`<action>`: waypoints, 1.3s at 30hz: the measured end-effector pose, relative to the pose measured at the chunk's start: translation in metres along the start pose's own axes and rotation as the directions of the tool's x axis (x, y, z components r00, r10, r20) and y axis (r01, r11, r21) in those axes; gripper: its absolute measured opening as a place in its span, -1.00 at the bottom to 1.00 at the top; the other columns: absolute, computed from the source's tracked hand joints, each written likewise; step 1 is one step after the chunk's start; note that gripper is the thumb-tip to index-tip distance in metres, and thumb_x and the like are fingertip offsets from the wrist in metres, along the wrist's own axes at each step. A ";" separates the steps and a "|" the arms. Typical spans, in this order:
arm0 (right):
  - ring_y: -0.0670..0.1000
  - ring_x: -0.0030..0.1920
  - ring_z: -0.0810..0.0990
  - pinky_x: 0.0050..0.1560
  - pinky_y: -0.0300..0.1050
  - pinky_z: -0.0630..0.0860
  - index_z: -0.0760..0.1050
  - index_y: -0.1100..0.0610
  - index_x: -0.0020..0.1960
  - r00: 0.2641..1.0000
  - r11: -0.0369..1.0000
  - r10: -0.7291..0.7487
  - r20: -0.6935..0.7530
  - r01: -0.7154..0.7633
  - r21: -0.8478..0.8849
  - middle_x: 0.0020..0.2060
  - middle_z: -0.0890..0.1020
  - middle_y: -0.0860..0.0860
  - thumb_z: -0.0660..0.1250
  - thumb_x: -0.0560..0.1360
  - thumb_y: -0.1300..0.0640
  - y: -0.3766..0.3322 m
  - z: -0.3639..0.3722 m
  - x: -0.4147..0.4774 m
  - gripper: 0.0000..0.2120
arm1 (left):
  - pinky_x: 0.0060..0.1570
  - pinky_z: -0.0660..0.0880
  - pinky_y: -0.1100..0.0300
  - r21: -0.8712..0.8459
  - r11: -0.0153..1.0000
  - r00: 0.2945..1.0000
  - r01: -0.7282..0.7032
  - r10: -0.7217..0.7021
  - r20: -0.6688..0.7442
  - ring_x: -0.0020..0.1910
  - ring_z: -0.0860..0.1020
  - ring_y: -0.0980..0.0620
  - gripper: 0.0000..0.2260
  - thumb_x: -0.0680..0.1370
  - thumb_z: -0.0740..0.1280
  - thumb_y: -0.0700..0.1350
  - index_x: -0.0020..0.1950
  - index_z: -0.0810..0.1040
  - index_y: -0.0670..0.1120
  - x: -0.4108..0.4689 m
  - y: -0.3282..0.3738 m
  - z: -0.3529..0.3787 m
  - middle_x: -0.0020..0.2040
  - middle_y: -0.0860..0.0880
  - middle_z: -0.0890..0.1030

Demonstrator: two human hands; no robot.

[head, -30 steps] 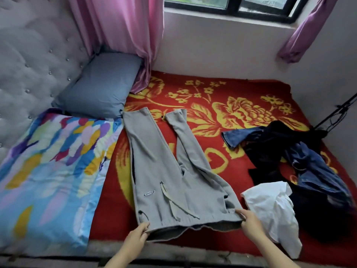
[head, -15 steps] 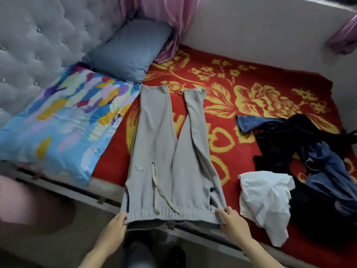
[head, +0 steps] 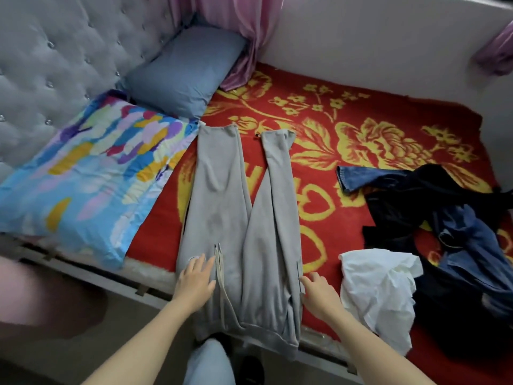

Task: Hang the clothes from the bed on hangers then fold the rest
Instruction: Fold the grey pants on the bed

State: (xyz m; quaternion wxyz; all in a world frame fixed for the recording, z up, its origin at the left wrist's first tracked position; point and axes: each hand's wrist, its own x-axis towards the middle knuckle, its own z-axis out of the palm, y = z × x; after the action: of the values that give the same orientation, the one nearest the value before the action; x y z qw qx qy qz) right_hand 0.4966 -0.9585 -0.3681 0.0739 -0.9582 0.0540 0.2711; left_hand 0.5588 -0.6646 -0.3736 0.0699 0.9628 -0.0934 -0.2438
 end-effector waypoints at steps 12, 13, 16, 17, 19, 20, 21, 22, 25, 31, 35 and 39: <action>0.18 0.29 0.34 0.06 -0.03 0.43 0.21 0.08 0.43 0.998 0.998 0.052 -0.025 -0.053 -0.034 0.40 0.23 0.16 0.13 0.58 0.13 -0.047 -0.118 0.170 -0.59 | 0.43 0.05 0.01 0.101 0.993 0.998 -0.061 0.064 -0.023 0.52 -0.07 -0.08 -0.45 0.62 0.10 0.02 0.55 -0.04 0.01 0.204 -0.041 -0.088 0.56 -0.07 -0.06; 0.18 0.30 0.34 0.07 -0.02 0.43 0.21 0.08 0.43 0.997 0.997 0.064 -0.036 -0.065 -0.029 0.41 0.22 0.15 0.13 0.59 0.13 -0.050 -0.129 0.197 -0.59 | 0.43 0.04 0.02 0.106 0.992 0.998 -0.062 0.064 -0.024 0.52 -0.08 -0.08 -0.46 0.61 0.10 0.02 0.55 -0.03 0.01 0.234 -0.045 -0.092 0.56 -0.07 -0.07; 0.15 0.28 0.38 0.08 -0.05 0.42 0.22 0.06 0.43 0.995 0.997 0.074 -0.065 -0.076 -0.021 0.42 0.21 0.13 0.12 0.60 0.08 -0.055 -0.151 0.260 -0.60 | 0.43 0.01 0.02 0.127 0.991 0.999 -0.042 0.045 -0.021 0.53 -0.09 -0.07 -0.48 0.62 0.08 0.01 0.55 -0.01 0.01 0.306 -0.051 -0.096 0.56 -0.06 -0.10; 0.14 0.28 0.39 0.07 -0.05 0.43 0.21 0.06 0.43 0.996 0.997 0.062 -0.069 -0.064 -0.033 0.42 0.21 0.12 0.12 0.61 0.06 -0.055 -0.156 0.278 -0.60 | 0.44 0.01 0.01 0.129 0.991 0.999 -0.040 0.042 -0.017 0.53 -0.10 -0.07 -0.47 0.62 0.08 0.02 0.55 -0.02 0.00 0.327 -0.051 -0.095 0.56 -0.07 -0.11; 0.13 0.31 0.35 0.11 -0.04 0.43 0.22 0.06 0.42 0.996 0.997 0.048 -0.074 -0.052 -0.051 0.41 0.24 0.11 0.12 0.61 0.03 -0.056 -0.164 0.308 -0.60 | 0.45 0.00 -0.01 0.130 0.991 0.999 -0.034 0.036 -0.011 0.53 -0.11 -0.08 -0.46 0.62 0.08 0.03 0.55 -0.04 -0.01 0.361 -0.050 -0.093 0.56 -0.08 -0.12; 0.13 0.32 0.33 0.13 -0.04 0.43 0.22 0.06 0.42 0.996 0.997 0.045 -0.076 -0.050 -0.058 0.39 0.25 0.10 0.12 0.61 0.02 -0.052 -0.165 0.332 -0.60 | 0.45 0.00 -0.01 0.121 0.992 1.000 -0.028 0.029 -0.010 0.53 -0.12 -0.07 -0.45 0.62 0.07 0.03 0.55 -0.05 -0.01 0.383 -0.049 -0.087 0.56 -0.08 -0.13; 0.12 0.32 0.32 0.14 -0.04 0.42 0.22 0.06 0.42 0.995 0.997 0.051 -0.084 -0.056 -0.056 0.39 0.26 0.09 0.12 0.60 0.02 -0.048 -0.167 0.349 -0.60 | 0.45 -0.01 -0.02 0.124 0.992 1.000 -0.023 0.025 -0.014 0.53 -0.13 -0.07 -0.45 0.62 0.07 0.04 0.55 -0.07 0.00 0.398 -0.049 -0.084 0.56 -0.07 -0.15; 0.11 0.33 0.32 0.15 -0.04 0.42 0.22 0.06 0.43 0.995 0.997 0.056 -0.087 -0.060 -0.047 0.39 0.26 0.09 0.12 0.60 0.01 -0.045 -0.170 0.367 -0.59 | 0.46 -0.01 -0.02 0.122 0.992 1.000 -0.020 0.023 -0.017 0.53 -0.14 -0.06 -0.45 0.62 0.06 0.05 0.55 -0.09 0.00 0.414 -0.047 -0.082 0.56 -0.07 -0.17; 0.07 0.31 0.32 0.11 -0.09 0.44 0.23 0.06 0.42 0.993 0.998 0.058 -0.098 -0.061 -0.027 0.34 0.31 0.05 0.12 0.60 -0.01 -0.034 -0.176 0.425 -0.59 | 0.46 0.00 0.02 0.148 0.989 0.998 -0.006 0.017 -0.068 0.53 -0.15 -0.04 -0.45 0.63 0.03 0.09 0.55 -0.11 0.01 0.466 -0.049 -0.080 0.56 -0.06 -0.18; 0.06 0.31 0.34 0.13 -0.11 0.41 0.29 0.08 0.39 0.976 0.997 0.076 -0.203 -0.071 0.032 0.30 0.40 0.02 0.14 0.59 -0.08 -0.027 -0.178 0.524 -0.57 | 0.46 -0.06 -0.01 0.144 0.988 0.982 0.063 -0.035 -0.187 0.53 -0.19 -0.08 -0.40 0.61 -0.04 0.19 0.54 -0.21 0.00 0.563 -0.050 -0.072 0.55 -0.09 -0.22; 0.06 0.23 0.37 0.05 -0.12 0.42 0.36 0.12 0.27 0.959 0.996 0.089 -0.269 -0.090 0.011 0.21 0.44 0.03 0.15 0.56 -0.17 -0.038 -0.175 0.582 -0.56 | 0.45 -0.08 -0.09 0.072 0.990 0.977 0.120 -0.105 -0.184 0.53 -0.14 -0.14 -0.21 0.42 -0.35 0.39 0.55 -0.18 -0.01 0.600 -0.037 -0.051 0.55 -0.15 -0.14; 0.08 0.16 0.38 -0.01 -0.09 0.42 0.34 0.14 0.19 0.935 0.993 0.093 -0.341 -0.113 -0.039 0.13 0.44 0.06 0.19 0.50 -0.27 -0.052 -0.175 0.628 -0.49 | 0.26 0.23 -0.24 -0.038 0.998 0.951 0.057 -0.066 -0.303 0.35 0.35 -0.31 -0.21 0.52 -0.23 0.34 0.40 0.39 -0.18 0.604 -0.039 -0.037 0.39 -0.31 0.36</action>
State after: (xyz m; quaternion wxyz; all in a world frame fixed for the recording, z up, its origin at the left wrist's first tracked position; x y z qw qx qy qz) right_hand 1.1252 -0.9769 -0.5462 0.0213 -0.9881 0.1082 0.1073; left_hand 1.1037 -0.7527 -0.6240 0.0897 0.9901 -0.0479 -0.0964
